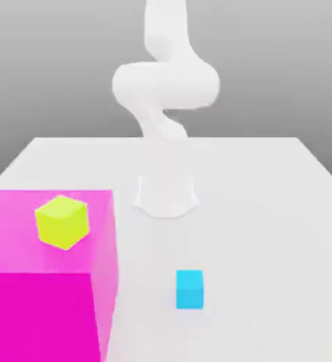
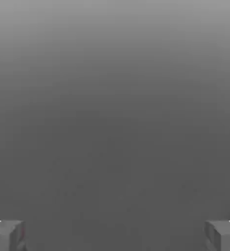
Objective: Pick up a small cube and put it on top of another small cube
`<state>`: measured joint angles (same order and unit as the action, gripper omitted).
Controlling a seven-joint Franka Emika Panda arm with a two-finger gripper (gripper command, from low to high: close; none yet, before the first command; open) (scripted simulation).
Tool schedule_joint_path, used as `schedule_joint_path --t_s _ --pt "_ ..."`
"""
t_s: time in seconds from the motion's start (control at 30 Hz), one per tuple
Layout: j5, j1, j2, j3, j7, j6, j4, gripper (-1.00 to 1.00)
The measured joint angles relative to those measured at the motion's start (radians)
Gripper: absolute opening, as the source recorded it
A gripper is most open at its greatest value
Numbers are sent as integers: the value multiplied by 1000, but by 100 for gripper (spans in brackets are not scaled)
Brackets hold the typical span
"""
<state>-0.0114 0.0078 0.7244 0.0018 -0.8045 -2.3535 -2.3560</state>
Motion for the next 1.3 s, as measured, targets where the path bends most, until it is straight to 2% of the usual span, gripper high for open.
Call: schedule_joint_path --t_s 0.4,0.6,0.7,0.87,0.9,1.13,1.3 --pt "-40 40 -438 38 -42 -305 -306 0" --pt "-8 50 -674 67 -103 -469 -467 0" --pt "29 55 -783 57 -135 -554 -486 0" --pt "67 86 -964 18 -165 -702 -459 0" --pt "69 90 -987 13 -167 -721 -455 -100" --pt "73 89 -986 14 -171 -720 -456 -100" --pt "39 71 -828 40 -144 -590 -484 -100"
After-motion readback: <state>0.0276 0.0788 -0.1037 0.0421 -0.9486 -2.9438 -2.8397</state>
